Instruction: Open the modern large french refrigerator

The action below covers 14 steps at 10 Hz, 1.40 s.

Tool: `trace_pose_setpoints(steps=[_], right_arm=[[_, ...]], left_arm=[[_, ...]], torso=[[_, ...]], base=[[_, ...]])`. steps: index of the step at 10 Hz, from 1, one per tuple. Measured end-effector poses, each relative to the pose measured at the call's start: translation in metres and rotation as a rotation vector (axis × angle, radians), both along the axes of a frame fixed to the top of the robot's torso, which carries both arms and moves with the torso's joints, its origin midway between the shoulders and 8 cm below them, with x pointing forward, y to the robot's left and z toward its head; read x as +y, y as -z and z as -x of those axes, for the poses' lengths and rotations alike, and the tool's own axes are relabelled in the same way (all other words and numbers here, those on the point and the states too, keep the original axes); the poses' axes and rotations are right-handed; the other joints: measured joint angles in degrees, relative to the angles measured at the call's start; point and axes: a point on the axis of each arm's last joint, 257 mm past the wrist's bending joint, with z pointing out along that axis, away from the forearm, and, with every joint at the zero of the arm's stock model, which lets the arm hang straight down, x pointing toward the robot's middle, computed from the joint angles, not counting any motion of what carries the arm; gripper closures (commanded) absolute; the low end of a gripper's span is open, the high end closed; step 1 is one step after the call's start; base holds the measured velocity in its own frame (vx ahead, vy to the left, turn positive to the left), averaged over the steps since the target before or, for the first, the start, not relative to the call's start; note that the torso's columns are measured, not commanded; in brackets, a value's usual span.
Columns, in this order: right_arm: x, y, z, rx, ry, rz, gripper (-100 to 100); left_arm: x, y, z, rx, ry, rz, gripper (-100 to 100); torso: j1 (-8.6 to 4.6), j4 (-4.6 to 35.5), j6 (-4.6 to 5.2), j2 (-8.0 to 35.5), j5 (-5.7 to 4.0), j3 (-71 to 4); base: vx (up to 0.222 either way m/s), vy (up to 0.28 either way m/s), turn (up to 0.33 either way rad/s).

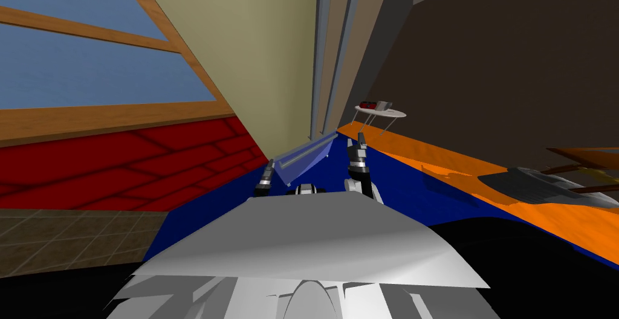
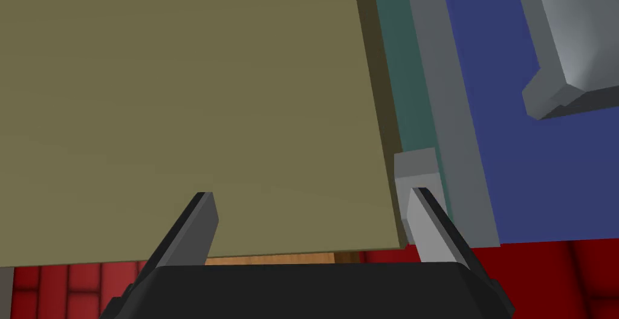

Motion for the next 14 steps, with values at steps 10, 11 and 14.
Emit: trace_pose_setpoints(steps=[10,11,14], right_arm=[[0.000,0.000,0.000,0.000,0.000,0.000,0],[0.000,0.000,0.000,0.000,0.000,0.000,0],[0.000,0.000,0.000,0.000,0.000,0.000,0]], left_arm=[[-0.010,0.077,0.015,0.129,-0.005,-0.026,-100],[-0.012,0.087,0.019,0.151,-0.005,-0.027,-100],[-0.025,0.116,0.026,0.204,-0.003,-0.023,-100]], torso=[[0.03,-0.01,0.00,-0.04,0.01,-0.02],[0.03,-0.01,0.00,-0.05,0.01,-0.03],[0.00,0.01,0.00,0.04,0.00,0.03]], base=[[0.032,0.017,-0.010],[0.054,0.027,-0.012],[0.039,0.025,-0.012]])
